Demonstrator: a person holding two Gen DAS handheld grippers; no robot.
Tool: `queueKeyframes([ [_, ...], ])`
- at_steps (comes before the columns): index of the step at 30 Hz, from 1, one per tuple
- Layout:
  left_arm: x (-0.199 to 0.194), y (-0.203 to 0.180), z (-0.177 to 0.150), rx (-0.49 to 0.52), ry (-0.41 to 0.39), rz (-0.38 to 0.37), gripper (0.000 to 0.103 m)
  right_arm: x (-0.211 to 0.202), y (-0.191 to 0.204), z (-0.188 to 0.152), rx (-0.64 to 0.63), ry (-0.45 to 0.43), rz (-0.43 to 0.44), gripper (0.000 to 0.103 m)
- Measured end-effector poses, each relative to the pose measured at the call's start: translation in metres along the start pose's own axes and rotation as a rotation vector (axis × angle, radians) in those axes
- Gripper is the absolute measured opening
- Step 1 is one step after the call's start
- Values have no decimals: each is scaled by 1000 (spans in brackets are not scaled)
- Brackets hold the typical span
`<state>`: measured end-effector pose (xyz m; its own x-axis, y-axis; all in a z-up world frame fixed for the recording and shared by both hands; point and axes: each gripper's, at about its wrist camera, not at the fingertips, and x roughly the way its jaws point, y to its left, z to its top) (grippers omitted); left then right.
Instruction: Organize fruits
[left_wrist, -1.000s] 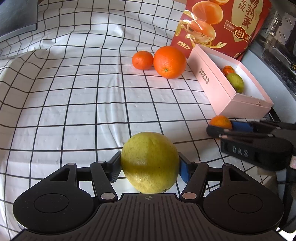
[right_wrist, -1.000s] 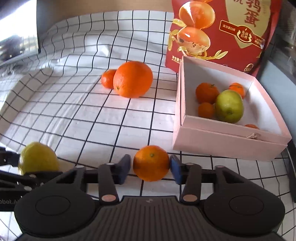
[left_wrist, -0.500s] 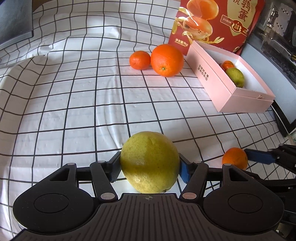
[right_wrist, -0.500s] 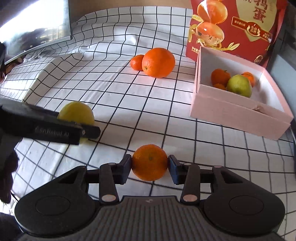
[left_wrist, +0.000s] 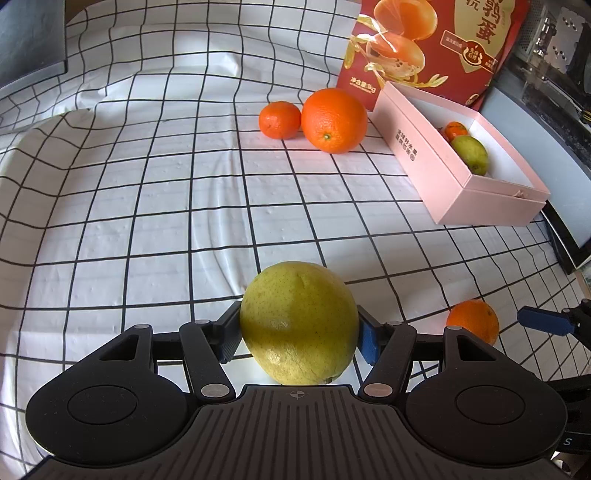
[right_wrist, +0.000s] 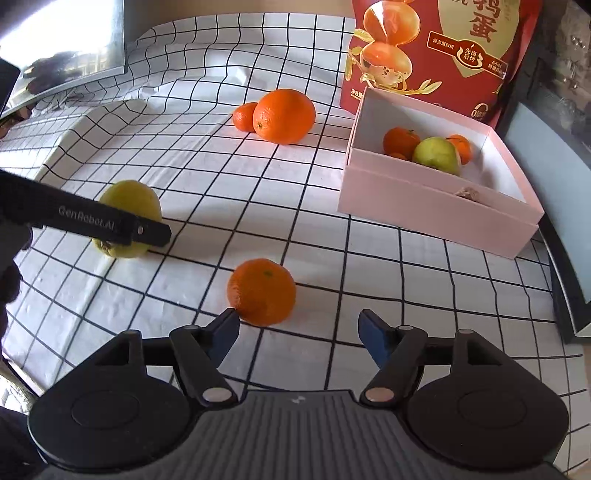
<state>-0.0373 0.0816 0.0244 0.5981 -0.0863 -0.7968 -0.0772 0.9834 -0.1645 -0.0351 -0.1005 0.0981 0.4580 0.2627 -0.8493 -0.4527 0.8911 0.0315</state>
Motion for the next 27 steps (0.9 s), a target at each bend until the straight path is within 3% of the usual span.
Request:
queueKeyframes([
  [14, -2, 1, -1, 7, -16, -3, 66, 2, -9, -14, 51, 22, -69, 72],
  [22, -4, 15, -1, -73, -30, -89, 66, 2, -14, -19, 87, 3, -84, 76],
  [27, -9, 13, -1, -68, -32, -99, 67, 1, -15, -19, 93, 10, -69, 76],
])
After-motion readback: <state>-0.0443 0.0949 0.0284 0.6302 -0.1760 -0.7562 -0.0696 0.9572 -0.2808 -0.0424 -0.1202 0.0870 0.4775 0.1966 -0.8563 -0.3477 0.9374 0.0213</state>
